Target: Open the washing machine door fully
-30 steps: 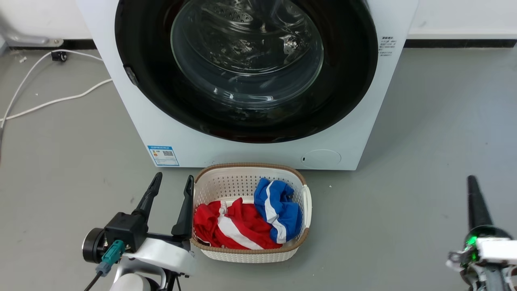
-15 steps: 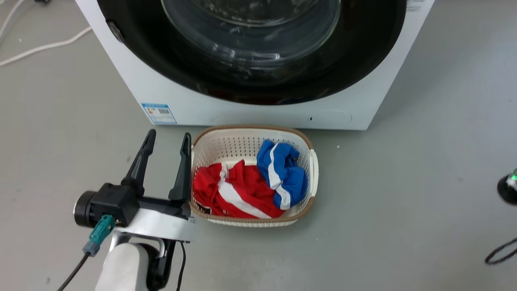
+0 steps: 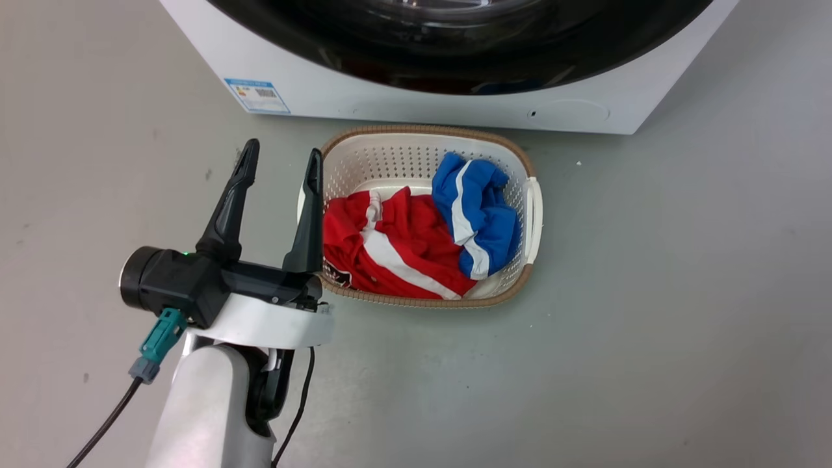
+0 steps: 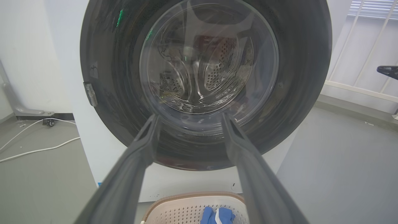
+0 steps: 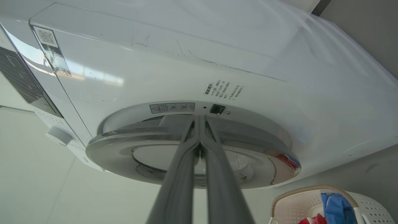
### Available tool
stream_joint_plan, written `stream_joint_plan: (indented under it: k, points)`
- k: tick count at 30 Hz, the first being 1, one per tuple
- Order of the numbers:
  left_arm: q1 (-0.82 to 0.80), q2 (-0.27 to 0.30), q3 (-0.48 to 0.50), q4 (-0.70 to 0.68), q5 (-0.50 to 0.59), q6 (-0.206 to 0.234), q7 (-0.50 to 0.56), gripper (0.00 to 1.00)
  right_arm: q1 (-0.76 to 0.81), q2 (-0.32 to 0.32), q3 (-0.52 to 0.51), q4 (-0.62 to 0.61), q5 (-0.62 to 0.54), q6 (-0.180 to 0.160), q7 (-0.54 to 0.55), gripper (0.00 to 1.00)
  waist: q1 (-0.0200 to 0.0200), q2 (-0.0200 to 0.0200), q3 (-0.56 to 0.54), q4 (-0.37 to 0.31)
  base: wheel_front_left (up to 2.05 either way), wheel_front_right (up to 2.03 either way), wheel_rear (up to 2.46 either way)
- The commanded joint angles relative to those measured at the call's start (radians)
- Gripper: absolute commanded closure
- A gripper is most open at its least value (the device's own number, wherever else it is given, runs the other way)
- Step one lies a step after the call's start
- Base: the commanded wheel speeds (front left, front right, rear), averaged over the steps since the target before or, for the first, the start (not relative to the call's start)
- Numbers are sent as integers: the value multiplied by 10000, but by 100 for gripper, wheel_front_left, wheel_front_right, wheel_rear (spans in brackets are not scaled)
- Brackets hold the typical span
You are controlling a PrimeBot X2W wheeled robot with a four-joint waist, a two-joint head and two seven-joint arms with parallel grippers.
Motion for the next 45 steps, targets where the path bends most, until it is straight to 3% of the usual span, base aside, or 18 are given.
stream_joint_plan:
  k: [1,12,25,33,45]
  points:
    - [-181,7,-36,-57,50,-17,-26,0,-490,-115,220,264,-151,4,176,100,-2,-1,263,141,0,0,0]
    - [-706,-26,-476,-157,-46,-24,-26,0,-3141,106,1395,1570,-1184,3,652,100,-2,-1,1001,520,0,0,0]
    - [-982,59,-926,-155,77,-15,-26,0,-4300,551,1670,2409,-1722,3,813,100,-2,-1,1428,813,0,0,0]
    - [-999,33,-939,-20,53,-16,-26,0,-4171,589,1719,2646,-1594,15,1817,100,-2,-1,1320,797,0,0,0]
    - [-544,-13,-896,416,-100,-16,-26,0,-2890,660,1958,2621,-1292,13,3900,100,-2,-1,239,448,0,0,0]
